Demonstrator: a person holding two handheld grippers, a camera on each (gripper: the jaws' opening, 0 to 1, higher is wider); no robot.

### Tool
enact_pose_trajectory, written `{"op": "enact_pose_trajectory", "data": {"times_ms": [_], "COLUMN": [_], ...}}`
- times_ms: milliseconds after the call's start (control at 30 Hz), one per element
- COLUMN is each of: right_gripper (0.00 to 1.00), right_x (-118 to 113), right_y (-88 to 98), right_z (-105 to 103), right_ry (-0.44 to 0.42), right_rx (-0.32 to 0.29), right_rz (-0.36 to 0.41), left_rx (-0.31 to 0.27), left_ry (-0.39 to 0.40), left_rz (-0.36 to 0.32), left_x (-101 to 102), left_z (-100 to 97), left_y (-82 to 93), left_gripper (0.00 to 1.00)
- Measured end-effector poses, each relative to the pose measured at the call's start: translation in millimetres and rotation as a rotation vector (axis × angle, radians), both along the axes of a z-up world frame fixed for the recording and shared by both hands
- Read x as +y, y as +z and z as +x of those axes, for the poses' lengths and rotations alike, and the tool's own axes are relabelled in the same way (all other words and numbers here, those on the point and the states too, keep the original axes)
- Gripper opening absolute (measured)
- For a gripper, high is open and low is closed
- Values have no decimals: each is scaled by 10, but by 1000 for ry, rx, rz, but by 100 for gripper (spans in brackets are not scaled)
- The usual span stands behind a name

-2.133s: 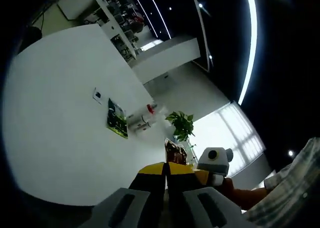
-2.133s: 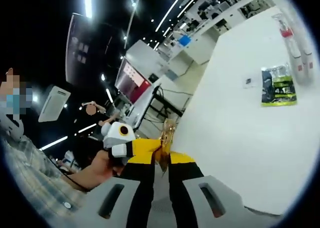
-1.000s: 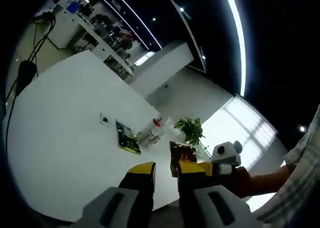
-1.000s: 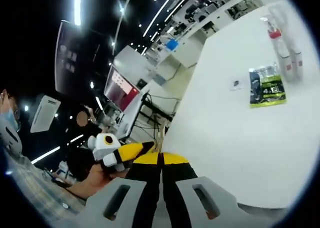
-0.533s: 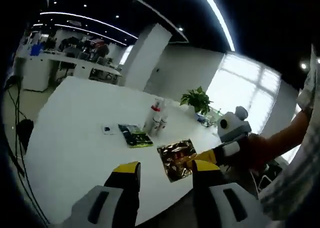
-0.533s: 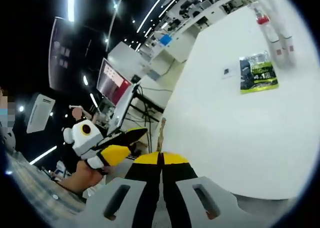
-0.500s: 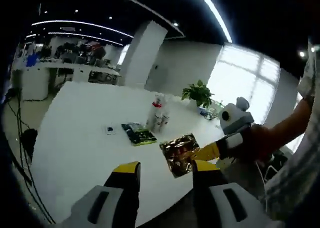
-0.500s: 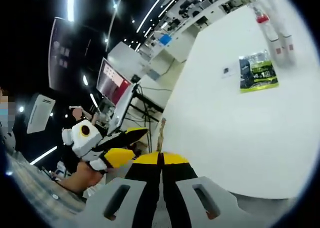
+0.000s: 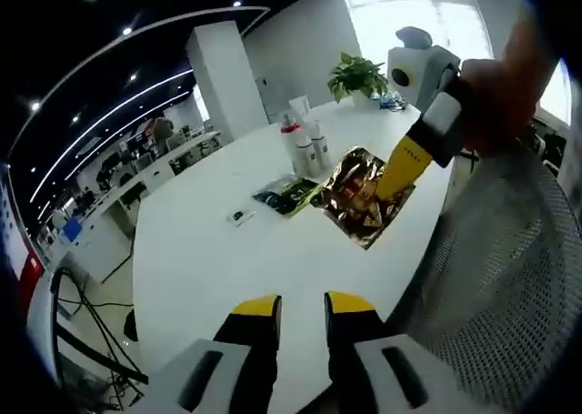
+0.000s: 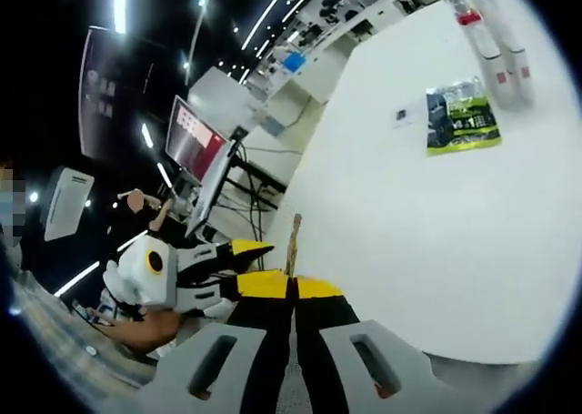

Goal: Arrange the skincare products in the storage area until every visible bottle or jar stands upright without overlapping.

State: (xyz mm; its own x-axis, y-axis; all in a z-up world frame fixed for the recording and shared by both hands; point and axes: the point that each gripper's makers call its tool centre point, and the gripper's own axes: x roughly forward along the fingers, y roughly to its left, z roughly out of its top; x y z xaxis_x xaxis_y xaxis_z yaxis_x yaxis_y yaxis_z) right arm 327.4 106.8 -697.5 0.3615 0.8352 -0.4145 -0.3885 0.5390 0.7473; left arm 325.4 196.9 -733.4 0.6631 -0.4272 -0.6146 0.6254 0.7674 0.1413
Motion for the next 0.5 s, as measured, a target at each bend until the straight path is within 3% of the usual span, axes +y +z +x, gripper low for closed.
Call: {"op": "enact_pose_trajectory", "data": {"times_ms": [100,167,300,500], "right_gripper": [0,0,0,0], "right_x": [-28,-29,-1,52], "right_y": [-52,-44,-29,-65], "right_z": [94,182,376,763], "right_ry": [-13,-22,-15,2], "right_rx": [9,7,-6,-20], "right_rz": [-16,-12,-21,-59], "left_rx": [56,49,132,127], "left_ry": [-45,-49,-21,-6], "left_rz": [85,81,114,121], "left_x": [-3,-24,62,89], "left_z": [-91,-92,-123,-102], "left_y": [-165,-174,-317,-314], "left_gripper": [20,20,20,20]}}
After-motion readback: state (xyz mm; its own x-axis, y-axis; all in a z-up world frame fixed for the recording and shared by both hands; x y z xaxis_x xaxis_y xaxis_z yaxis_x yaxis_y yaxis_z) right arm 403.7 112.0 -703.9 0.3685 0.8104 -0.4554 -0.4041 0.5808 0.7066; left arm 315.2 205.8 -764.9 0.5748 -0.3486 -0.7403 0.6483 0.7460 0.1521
